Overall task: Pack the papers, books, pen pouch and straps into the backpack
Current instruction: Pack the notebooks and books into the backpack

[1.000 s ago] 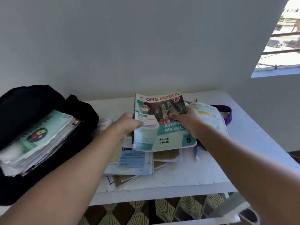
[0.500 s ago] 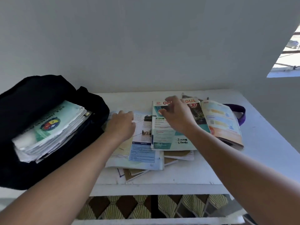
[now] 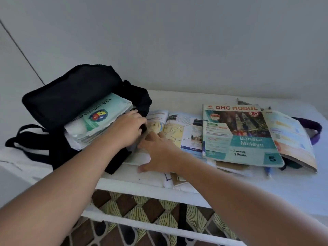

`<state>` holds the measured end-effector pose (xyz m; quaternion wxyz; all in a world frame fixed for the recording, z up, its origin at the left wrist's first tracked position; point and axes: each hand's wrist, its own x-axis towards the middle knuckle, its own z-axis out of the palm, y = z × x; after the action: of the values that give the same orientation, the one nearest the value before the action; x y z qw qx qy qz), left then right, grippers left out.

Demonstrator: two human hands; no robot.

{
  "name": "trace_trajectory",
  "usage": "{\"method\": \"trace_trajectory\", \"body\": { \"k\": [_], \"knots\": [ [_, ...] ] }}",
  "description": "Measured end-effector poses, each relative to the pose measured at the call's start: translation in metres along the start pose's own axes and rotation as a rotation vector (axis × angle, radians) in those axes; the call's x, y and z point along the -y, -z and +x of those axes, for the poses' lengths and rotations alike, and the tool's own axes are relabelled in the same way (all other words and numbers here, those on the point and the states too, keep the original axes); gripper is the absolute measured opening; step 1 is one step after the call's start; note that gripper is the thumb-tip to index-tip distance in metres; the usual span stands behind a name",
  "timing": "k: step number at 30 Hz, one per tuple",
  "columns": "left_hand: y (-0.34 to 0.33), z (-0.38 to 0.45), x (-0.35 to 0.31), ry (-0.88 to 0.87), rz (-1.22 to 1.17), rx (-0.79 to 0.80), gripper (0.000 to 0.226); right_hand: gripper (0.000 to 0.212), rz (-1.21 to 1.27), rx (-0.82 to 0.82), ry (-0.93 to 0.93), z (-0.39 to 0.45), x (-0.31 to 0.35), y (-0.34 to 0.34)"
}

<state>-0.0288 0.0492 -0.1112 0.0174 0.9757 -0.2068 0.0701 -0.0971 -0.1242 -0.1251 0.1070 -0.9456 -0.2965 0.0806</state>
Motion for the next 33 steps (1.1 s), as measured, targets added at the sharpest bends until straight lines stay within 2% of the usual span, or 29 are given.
{"method": "trace_trajectory", "body": {
  "k": [3, 7, 11, 15, 17, 19, 21, 24, 25, 26, 28, 30, 33],
  "knots": [
    [0.001, 0.003, -0.001, 0.028, -0.057, -0.038, 0.025, 0.082, -0.2, 0.004, -0.042, 0.007, 0.007, -0.003],
    [0.0, 0.006, 0.003, 0.059, -0.094, -0.068, 0.029, 0.064, -0.334, -0.028, -0.008, 0.01, 0.02, -0.004],
    [0.005, 0.009, 0.011, 0.096, -0.165, -0.063, 0.031, 0.046, -0.251, -0.139, 0.021, 0.01, 0.024, 0.001],
    [0.026, 0.019, 0.017, 0.23, -0.433, 0.038, 0.02, 0.041, -0.038, -0.257, -0.056, -0.001, 0.003, 0.043],
    [0.038, 0.023, 0.013, 0.314, -0.676, 0.018, 0.006, 0.032, 0.196, -0.396, -0.134, -0.014, -0.01, 0.065],
    [0.046, 0.027, 0.005, 0.387, -0.883, -0.075, 0.016, 0.022, 0.555, -0.546, -0.239, -0.026, -0.023, 0.086],
    [0.052, 0.032, -0.006, 0.459, -1.004, -0.214, 0.026, 0.021, 0.861, -0.677, -0.363, -0.033, -0.039, 0.102],
    [0.061, 0.041, -0.025, 0.517, -1.068, -0.35, 0.02, 0.025, 1.343, -0.831, -0.56, -0.041, -0.067, 0.111],
    [0.064, 0.044, -0.033, 0.527, -1.112, -0.32, 0.021, 0.025, 1.468, -0.854, -0.614, -0.045, -0.074, 0.111],
    [0.065, 0.046, -0.043, 0.553, -1.156, -0.226, 0.019, 0.025, 1.555, -0.86, -0.653, -0.047, -0.08, 0.11],
    [0.066, 0.045, -0.063, 0.631, -1.204, 0.092, 0.025, 0.028, 1.659, -0.819, -0.672, -0.051, -0.083, 0.105],
    [0.061, 0.044, -0.082, 0.687, -1.265, 0.347, 0.043, 0.034, 1.704, -0.761, -0.652, -0.05, -0.08, 0.101],
    [0.048, 0.049, -0.097, 0.776, -1.565, 0.5, 0.065, 0.052, 1.797, -0.635, -0.613, -0.044, -0.072, 0.093]
  ]
}}
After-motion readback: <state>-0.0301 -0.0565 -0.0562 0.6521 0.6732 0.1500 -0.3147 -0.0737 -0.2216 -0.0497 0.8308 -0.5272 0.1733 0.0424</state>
